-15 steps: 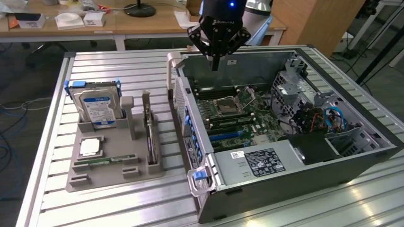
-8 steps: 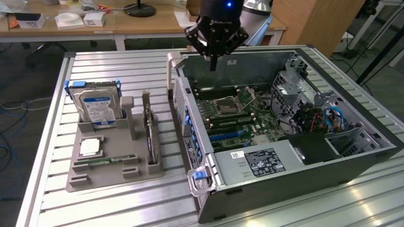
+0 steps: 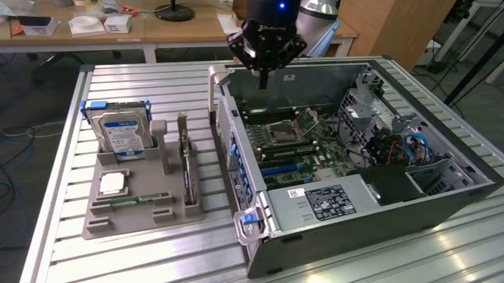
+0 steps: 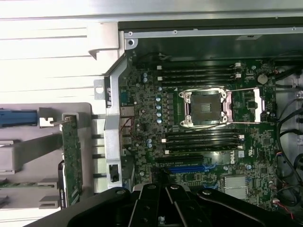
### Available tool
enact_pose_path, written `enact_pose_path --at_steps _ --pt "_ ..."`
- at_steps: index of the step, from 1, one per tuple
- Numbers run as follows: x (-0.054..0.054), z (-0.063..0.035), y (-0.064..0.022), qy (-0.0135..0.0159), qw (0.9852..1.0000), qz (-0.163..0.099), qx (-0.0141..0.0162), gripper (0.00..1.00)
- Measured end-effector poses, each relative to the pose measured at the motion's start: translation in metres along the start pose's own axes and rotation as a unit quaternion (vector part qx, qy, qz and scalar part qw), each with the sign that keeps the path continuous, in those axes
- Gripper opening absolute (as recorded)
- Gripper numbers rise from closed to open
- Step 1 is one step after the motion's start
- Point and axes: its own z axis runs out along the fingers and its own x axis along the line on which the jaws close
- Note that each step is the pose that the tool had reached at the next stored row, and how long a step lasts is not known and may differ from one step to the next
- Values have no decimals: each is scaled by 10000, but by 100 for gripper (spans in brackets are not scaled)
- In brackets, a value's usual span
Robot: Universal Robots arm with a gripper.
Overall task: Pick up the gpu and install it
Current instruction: 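Reach for the gpu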
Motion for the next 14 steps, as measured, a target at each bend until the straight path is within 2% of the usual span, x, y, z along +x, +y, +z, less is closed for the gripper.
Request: enact_pose_path --at_steps 14 --pt "83 2 -6 0 10000 0 0 11"
